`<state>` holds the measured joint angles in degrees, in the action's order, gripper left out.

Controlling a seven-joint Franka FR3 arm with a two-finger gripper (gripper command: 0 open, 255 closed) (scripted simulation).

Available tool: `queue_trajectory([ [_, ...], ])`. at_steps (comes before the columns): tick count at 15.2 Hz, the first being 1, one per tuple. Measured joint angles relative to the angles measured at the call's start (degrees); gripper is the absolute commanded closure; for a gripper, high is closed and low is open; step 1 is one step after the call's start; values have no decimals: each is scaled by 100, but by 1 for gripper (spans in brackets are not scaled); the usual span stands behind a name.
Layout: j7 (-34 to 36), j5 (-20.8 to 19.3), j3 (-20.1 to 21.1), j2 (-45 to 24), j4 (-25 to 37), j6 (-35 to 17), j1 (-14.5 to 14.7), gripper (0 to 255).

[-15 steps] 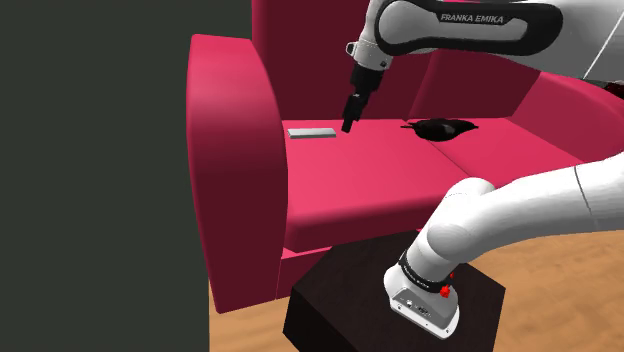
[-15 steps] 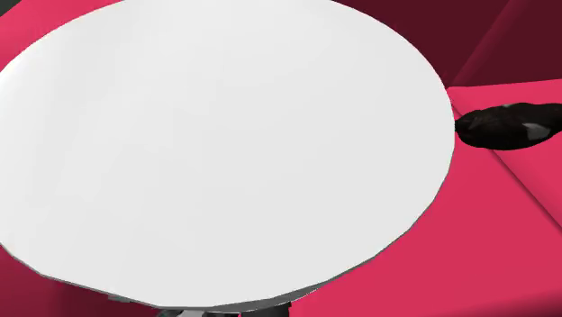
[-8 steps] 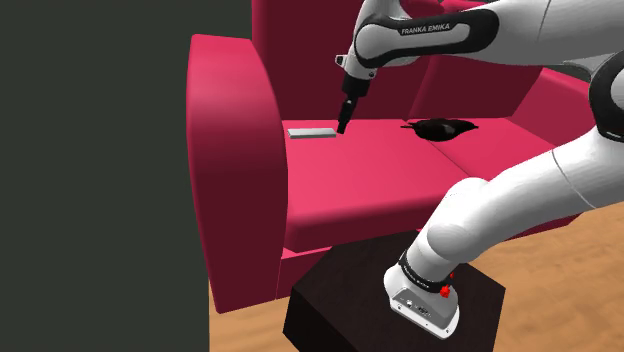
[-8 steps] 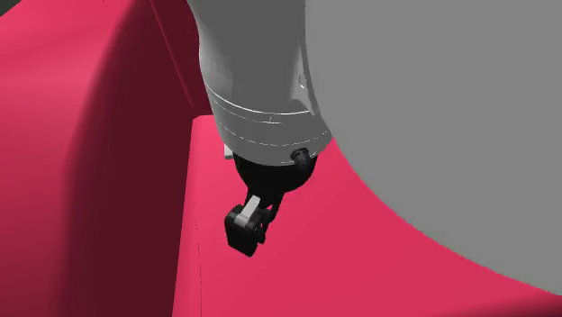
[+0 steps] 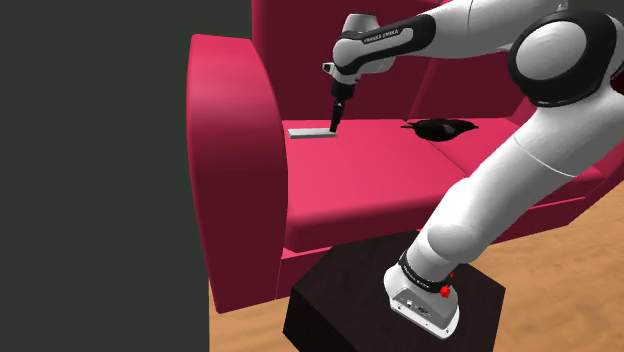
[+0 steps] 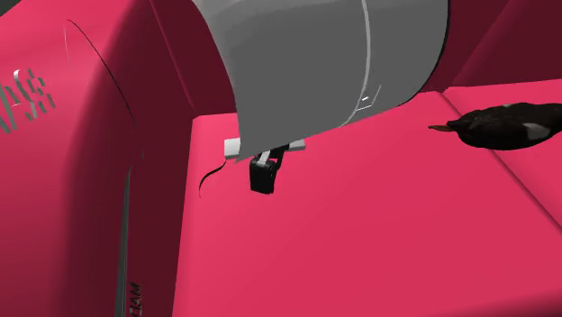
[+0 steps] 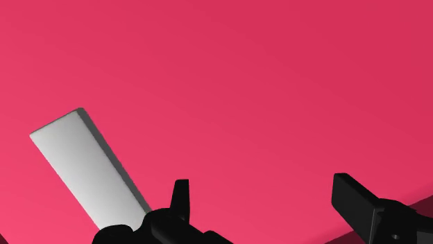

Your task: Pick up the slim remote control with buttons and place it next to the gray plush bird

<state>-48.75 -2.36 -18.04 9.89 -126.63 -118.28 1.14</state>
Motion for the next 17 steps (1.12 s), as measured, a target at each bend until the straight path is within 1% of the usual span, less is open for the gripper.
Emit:
queue_trajectory([
  [4, -822, 272, -183, -923, 573, -313, -23, 0],
  [7, -1363, 515, -206, -1624, 1186, -365, -78, 0],
  [9, -1737, 659, -203, -2045, 1478, -473, -163, 0],
  [10, -1926, 753, -189, -2326, 1805, -412, -225, 0],
  [12, -2284, 916, -136, -2848, 2267, -457, -357, 0],
  [13, -2365, 948, -109, -2993, 2414, -447, -382, 0],
  [17, -2493, 1031, -62, -3247, 2481, -627, -435, 0],
])
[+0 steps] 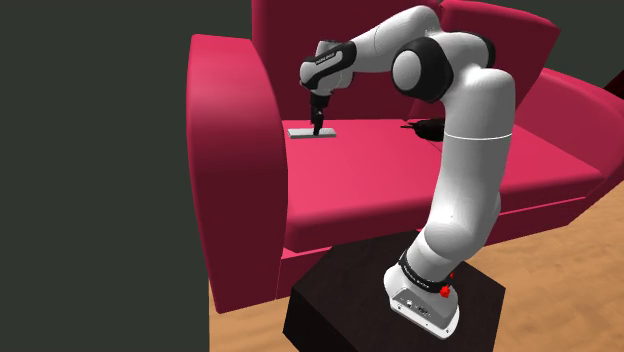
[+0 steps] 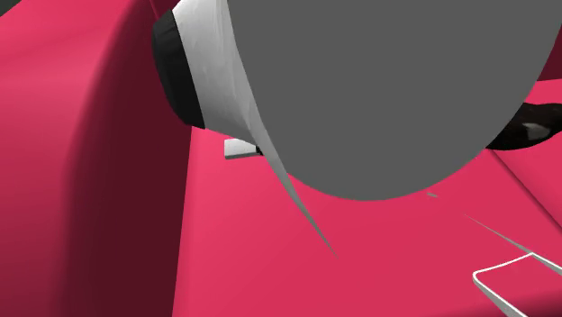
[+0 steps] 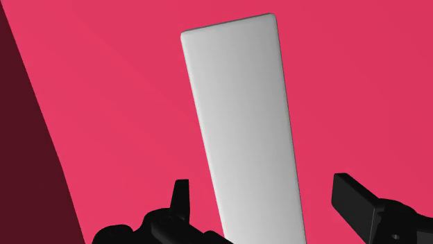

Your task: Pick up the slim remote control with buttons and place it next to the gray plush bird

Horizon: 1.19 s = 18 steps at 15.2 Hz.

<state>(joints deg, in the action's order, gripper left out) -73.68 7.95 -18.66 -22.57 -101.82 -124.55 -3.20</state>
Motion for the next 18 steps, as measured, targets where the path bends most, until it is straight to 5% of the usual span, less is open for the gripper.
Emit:
queue_trajectory([
  [10, -58, 77, 37, -185, -89, -267, -32, 0],
  [11, -58, 77, 37, -185, -89, -267, -32, 255],
  [18, -62, 76, 36, -181, -86, -267, -34, 255],
])
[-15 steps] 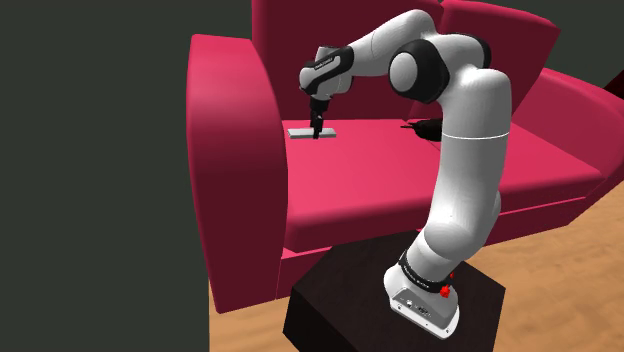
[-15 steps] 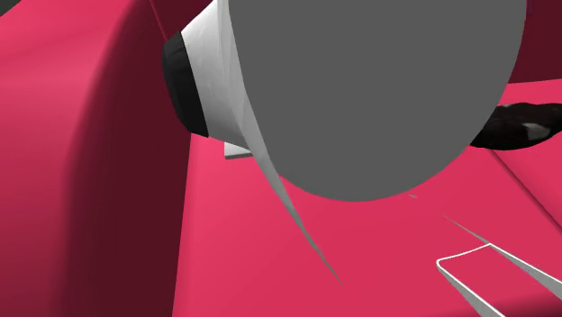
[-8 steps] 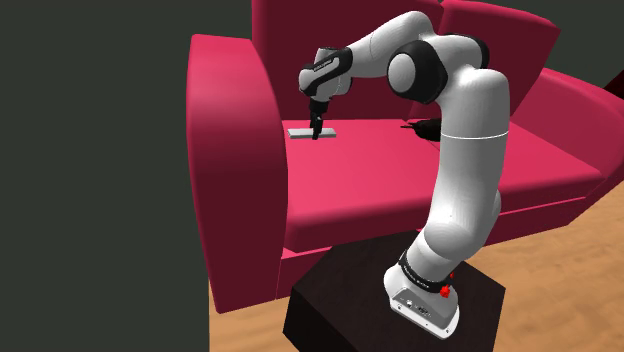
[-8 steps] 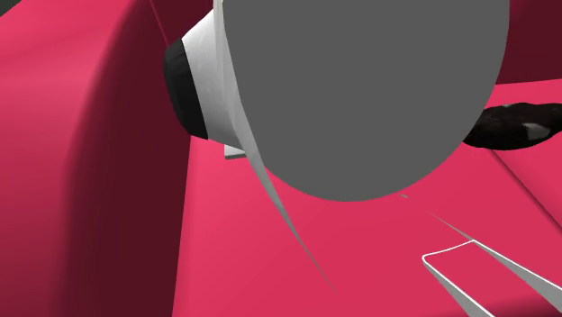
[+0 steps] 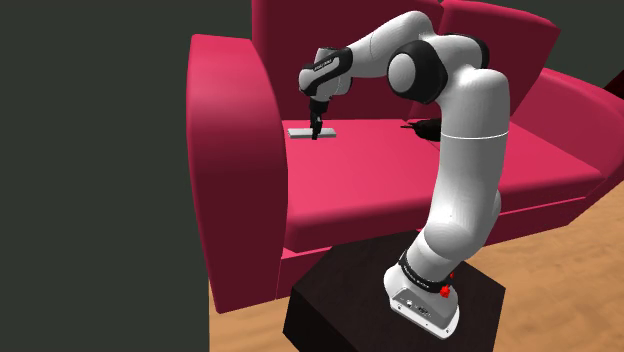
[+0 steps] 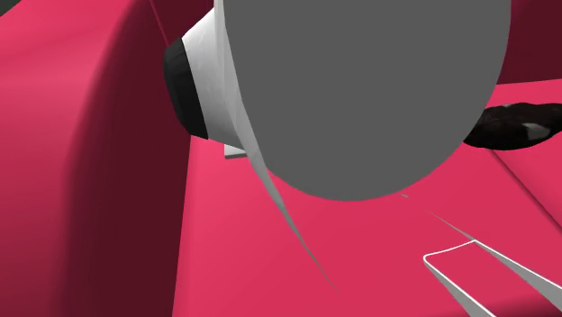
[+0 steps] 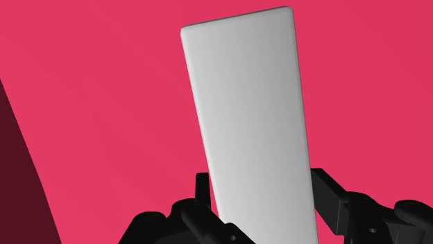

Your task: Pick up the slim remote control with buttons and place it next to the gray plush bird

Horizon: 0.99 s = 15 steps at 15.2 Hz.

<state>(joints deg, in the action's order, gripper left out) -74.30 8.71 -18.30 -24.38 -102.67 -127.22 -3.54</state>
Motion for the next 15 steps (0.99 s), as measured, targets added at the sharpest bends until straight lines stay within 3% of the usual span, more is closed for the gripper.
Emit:
queue_trajectory([
  [5, 15, -19, -10, 41, 24, 71, 8, 255],
  [15, 99, -164, -79, 378, 326, 691, 46, 255],
])
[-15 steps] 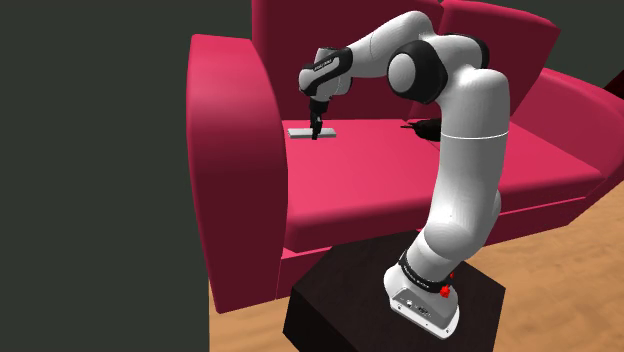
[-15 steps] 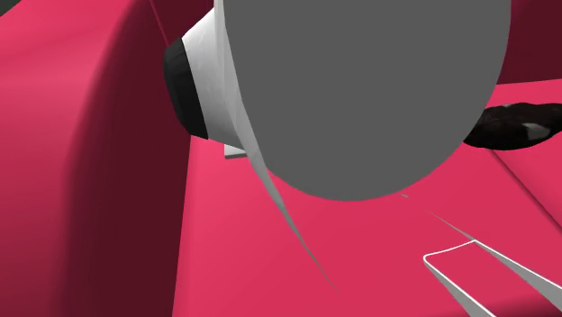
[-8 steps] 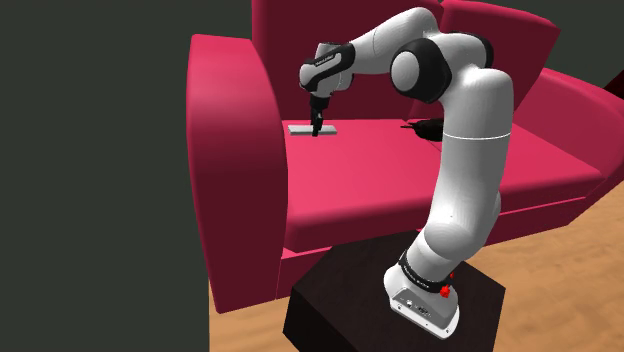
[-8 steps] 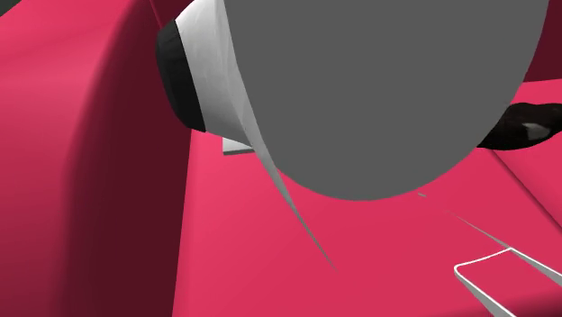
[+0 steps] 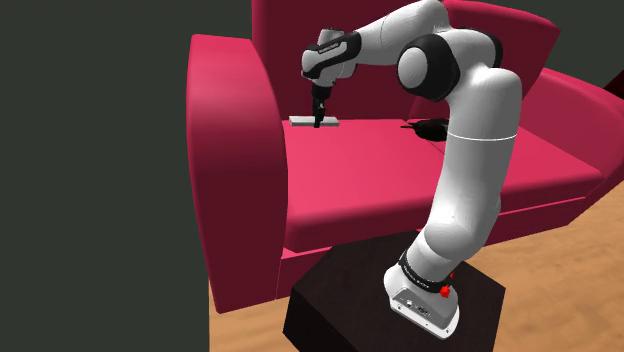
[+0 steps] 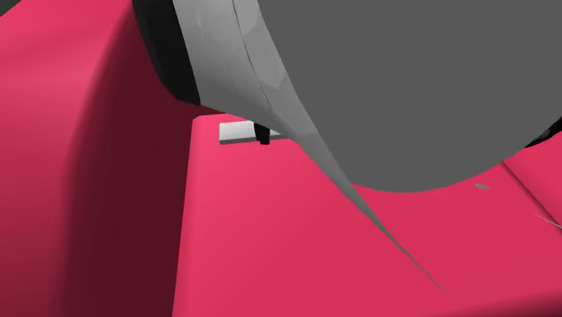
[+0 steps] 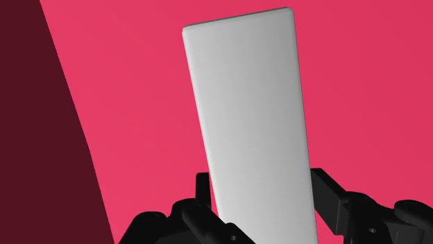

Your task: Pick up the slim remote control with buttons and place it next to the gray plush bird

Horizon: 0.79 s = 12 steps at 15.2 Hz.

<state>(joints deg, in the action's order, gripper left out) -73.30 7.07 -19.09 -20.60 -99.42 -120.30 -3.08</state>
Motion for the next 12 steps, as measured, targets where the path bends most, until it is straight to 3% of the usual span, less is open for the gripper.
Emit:
queue_trajectory([
  [12, 78, -120, -48, 267, 562, 813, 18, 255],
])
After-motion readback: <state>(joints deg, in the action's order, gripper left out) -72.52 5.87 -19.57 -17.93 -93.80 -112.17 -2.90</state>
